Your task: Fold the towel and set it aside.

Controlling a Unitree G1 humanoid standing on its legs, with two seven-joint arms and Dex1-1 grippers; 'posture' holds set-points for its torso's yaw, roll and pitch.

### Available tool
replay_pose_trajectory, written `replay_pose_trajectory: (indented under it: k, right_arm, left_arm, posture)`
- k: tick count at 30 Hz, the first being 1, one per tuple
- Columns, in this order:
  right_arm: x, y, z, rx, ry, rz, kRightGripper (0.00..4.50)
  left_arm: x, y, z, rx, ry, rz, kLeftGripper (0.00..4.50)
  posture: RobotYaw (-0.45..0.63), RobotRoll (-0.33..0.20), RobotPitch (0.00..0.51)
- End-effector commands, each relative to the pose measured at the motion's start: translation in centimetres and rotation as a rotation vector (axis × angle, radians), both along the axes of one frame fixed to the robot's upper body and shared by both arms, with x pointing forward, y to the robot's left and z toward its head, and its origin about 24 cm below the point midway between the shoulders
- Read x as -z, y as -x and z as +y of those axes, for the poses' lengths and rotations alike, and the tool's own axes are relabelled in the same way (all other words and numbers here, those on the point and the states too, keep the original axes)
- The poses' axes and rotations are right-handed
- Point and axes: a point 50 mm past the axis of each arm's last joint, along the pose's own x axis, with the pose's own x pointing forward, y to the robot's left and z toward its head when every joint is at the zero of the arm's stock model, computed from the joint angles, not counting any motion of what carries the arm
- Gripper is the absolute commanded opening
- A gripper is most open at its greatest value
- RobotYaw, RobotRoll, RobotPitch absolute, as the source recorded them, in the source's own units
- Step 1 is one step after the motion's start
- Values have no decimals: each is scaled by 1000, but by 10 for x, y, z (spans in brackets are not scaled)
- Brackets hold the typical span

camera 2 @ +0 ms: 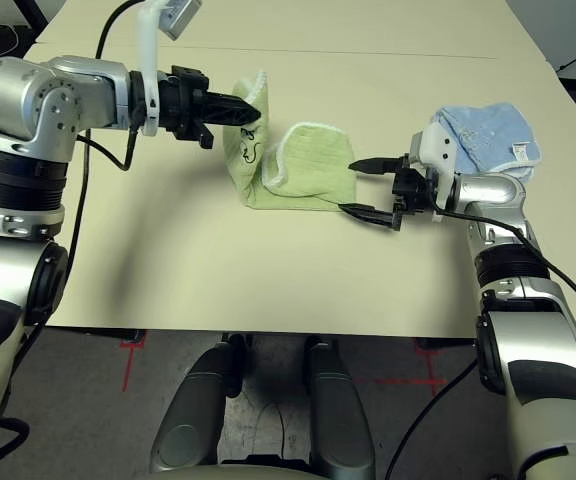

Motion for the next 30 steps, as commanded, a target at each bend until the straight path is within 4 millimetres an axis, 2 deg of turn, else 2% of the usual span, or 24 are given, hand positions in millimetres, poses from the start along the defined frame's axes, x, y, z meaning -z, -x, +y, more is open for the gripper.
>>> replay_pose_trajectory:
  k: [1, 8, 14, 21, 30]
  right_arm:
    - [-6, 1, -12, 35, -8, -2, 4500]
    - [-3, 3, -13, 8, -28, 64, 4500]
    - [-2, 5, -16, 9, -23, 91, 4500]
    - [1, 7, -16, 11, -16, 88, 4500]
    - [0, 7, -16, 13, -12, 81, 4500]
  left_arm:
    - [-4, 3, -8, 48, -19, -26, 45]
    - [0, 6, -38, 129, -25, -32, 45]
    - [12, 1, -46, 130, -61, -52, 45]
    - [16, -7, -53, 138, -97, -95, 45]
    - [28, -8, -76, 207, -109, -109, 45]
  posture:
    - [111, 0, 204]
    - [121, 0, 203]
    - [113, 0, 207]
    - [111, 0, 210]
    - [103, 0, 215]
